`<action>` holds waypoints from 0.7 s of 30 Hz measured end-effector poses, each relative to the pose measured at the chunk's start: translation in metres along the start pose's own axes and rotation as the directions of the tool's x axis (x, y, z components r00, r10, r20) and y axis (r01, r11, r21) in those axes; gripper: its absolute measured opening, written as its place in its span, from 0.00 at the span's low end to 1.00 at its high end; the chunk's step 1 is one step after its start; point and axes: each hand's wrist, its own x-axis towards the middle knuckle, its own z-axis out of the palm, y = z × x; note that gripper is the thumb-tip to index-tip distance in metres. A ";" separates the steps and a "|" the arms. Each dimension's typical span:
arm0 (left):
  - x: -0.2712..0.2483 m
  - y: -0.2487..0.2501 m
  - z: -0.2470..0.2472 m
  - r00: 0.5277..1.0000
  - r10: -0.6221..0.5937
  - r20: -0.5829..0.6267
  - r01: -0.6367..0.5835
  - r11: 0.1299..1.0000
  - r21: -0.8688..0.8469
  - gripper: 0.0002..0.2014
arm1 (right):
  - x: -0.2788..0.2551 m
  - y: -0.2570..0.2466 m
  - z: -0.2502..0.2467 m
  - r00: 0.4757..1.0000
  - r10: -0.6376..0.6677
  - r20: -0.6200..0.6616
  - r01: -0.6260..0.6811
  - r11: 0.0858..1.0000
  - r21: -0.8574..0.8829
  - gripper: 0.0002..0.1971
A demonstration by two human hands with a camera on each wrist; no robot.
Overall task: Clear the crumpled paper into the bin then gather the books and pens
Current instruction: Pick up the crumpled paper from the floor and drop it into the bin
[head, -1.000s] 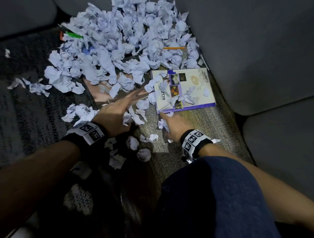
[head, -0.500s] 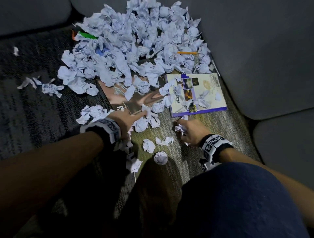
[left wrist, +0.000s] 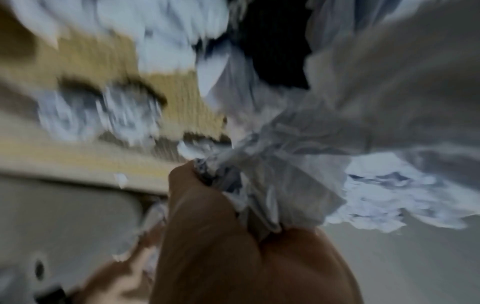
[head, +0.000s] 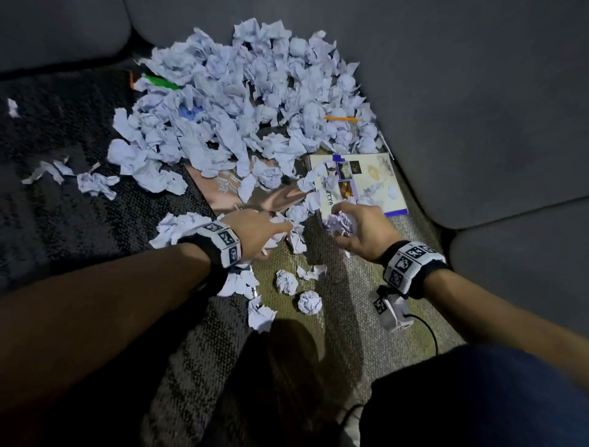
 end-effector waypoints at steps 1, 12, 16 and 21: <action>-0.006 -0.008 -0.007 0.995 -0.043 -0.089 0.032 0.992 -0.123 0.34 | 0.001 -0.006 -0.005 1.000 -0.010 -0.020 0.010 1.000 0.021 0.30; -0.091 -0.095 -0.081 0.788 -0.602 -0.132 -0.144 0.028 -0.989 0.25 | 0.027 -0.149 -0.089 0.985 -0.106 -0.140 0.107 0.994 -0.003 0.25; -0.122 -0.121 -0.080 0.750 -0.659 0.058 -0.197 -0.306 -0.931 0.25 | 0.033 -0.193 -0.088 0.982 -0.151 -0.113 0.157 0.986 0.053 0.23; -0.134 -0.175 -0.079 0.600 -0.792 0.113 -0.356 -0.390 -0.849 0.21 | 0.070 -0.252 -0.064 0.960 -0.236 -0.152 0.255 0.959 0.121 0.20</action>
